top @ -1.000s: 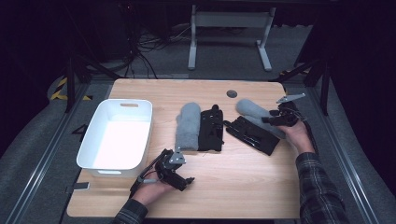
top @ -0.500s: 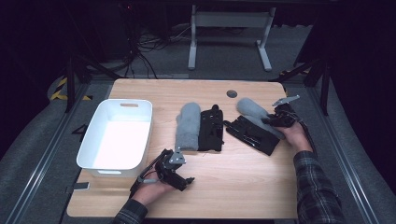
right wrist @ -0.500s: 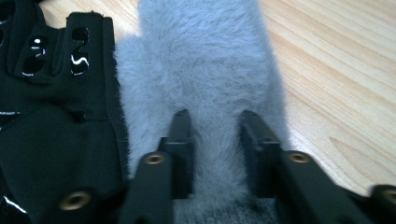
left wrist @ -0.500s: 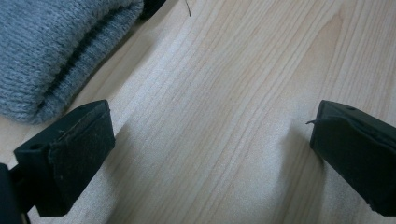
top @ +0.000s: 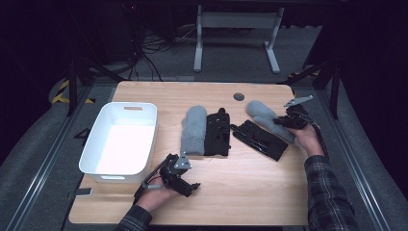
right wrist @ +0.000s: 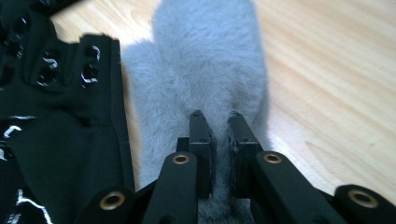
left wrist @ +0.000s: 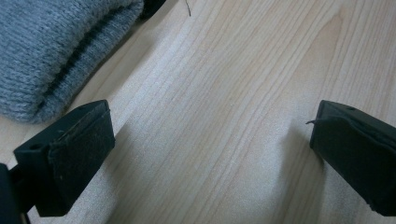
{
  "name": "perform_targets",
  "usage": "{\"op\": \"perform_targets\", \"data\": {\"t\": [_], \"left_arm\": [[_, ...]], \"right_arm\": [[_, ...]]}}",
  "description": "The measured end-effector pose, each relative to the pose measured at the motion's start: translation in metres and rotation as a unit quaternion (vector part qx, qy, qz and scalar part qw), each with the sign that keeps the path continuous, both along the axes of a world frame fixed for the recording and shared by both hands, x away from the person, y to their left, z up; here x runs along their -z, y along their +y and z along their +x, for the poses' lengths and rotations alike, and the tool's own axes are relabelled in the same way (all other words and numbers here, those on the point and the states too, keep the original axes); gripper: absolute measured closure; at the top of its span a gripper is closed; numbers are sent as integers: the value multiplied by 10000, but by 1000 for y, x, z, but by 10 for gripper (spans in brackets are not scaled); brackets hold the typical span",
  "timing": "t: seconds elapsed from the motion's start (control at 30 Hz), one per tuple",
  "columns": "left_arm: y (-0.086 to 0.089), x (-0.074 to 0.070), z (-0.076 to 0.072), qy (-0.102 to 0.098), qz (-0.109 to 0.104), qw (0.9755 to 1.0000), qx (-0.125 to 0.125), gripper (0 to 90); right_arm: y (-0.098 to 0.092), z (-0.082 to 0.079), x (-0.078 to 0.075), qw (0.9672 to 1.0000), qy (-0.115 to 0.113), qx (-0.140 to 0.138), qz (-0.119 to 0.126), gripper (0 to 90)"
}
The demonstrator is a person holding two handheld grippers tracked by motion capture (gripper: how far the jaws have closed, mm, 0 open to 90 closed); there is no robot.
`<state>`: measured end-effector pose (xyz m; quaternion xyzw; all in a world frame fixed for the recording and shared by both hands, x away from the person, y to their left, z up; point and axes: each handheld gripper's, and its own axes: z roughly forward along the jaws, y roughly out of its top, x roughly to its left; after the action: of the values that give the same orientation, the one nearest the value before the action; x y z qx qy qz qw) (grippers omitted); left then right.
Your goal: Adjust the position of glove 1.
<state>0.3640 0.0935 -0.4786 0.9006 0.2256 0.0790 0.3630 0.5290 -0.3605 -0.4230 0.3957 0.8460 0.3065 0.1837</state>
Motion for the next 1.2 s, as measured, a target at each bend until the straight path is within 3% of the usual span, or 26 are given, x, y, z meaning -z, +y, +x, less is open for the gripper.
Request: {"op": "perform_targets", "data": {"t": [0.33, 0.43, 0.77, 1.2], "left_arm": [[0, 0, 0, 0, -2, 10000, -1, 3], [0, 0, 0, 0, -1, 10000, -1, 3], [0, 0, 0, -7, 2, 10000, -2, 2], [0, 0, 0, -6, 3, 10000, -2, 2]], "right_arm": [[0, -13, -37, 9995, -204, 141, 218, 835], [3, -18, -43, 9994, -120, 109, 302, 835], [25, -52, -53, 9989, -104, -179, 410, 833], [43, -102, -52, 9974, -221, -480, 486, 834]]}}
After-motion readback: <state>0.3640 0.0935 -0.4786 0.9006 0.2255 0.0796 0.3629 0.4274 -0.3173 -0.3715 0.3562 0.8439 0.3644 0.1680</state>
